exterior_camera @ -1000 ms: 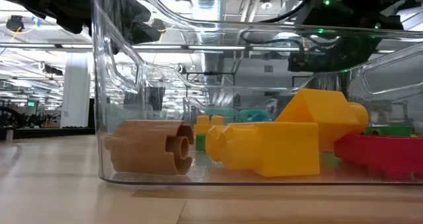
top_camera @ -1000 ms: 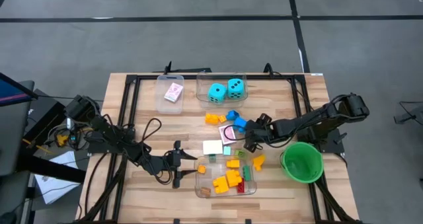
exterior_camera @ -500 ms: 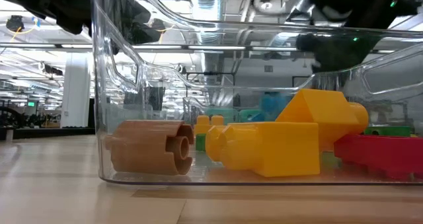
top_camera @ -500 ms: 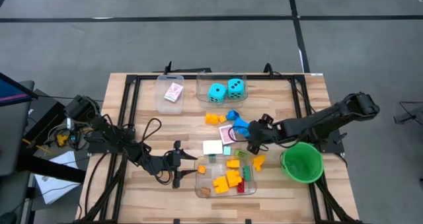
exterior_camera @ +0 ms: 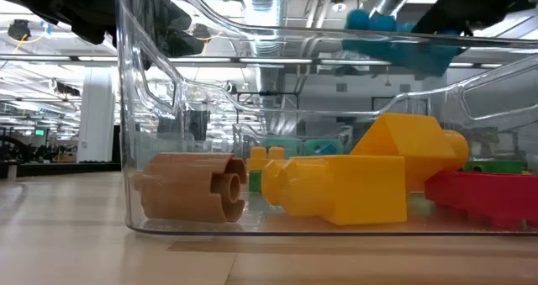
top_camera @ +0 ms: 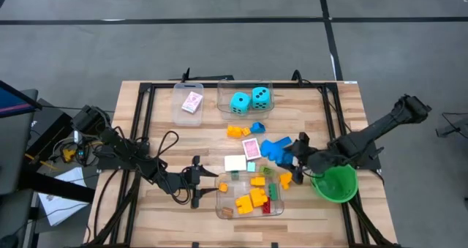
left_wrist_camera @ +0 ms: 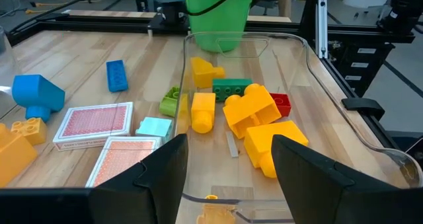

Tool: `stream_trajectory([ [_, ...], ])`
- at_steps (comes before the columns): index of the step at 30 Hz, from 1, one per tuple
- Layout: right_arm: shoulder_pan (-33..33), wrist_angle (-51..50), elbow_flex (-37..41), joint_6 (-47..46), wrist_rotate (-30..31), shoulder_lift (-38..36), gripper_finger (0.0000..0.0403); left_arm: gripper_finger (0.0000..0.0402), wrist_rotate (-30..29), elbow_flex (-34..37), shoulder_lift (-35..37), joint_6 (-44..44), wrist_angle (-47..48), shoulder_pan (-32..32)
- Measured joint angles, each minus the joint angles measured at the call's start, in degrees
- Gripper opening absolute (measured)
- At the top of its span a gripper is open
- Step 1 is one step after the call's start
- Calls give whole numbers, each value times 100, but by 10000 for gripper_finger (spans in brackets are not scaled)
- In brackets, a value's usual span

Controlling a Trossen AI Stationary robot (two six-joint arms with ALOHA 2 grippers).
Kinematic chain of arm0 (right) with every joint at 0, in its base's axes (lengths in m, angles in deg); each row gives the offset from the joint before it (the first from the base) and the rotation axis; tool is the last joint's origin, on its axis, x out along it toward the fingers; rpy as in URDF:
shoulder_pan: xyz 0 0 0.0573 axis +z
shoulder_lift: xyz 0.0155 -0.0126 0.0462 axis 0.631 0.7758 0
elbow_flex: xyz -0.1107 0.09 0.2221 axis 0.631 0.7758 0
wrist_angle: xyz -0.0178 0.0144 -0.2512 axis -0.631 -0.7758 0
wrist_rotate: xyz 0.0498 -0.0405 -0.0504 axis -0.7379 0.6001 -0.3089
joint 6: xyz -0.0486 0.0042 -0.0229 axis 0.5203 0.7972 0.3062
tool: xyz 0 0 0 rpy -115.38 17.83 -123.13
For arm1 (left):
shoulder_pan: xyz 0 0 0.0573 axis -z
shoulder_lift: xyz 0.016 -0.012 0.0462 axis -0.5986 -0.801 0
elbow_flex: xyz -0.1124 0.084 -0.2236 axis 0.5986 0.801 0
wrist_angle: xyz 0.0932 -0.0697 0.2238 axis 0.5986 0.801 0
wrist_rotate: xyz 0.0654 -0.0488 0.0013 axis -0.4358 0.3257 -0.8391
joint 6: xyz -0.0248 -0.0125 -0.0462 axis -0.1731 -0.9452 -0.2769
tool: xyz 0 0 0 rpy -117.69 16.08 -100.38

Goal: Pick & Place Toys
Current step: Put the blue game piece into the bottom transparent bin

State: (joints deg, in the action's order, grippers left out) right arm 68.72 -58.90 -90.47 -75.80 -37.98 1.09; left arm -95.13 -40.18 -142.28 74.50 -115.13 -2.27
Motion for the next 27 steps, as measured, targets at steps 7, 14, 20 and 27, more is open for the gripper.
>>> stream_trajectory([
  [7, 259, 960, 0, 566, -219, 187, 261, 213, 0, 0, 0, 0, -2, -2],
  [14, 24, 1217, -172, 777, -835, 703, 261, 213, -2, 0, 0, 0, -2, -2],
  [20, -40, 1240, -641, 954, -1284, 1446, 261, 213, -2, 0, 0, 0, -2, -2],
  [27, -116, 1208, -1266, 1211, -1813, 2416, 261, 213, -2, 0, 0, 0, -2, -2],
])
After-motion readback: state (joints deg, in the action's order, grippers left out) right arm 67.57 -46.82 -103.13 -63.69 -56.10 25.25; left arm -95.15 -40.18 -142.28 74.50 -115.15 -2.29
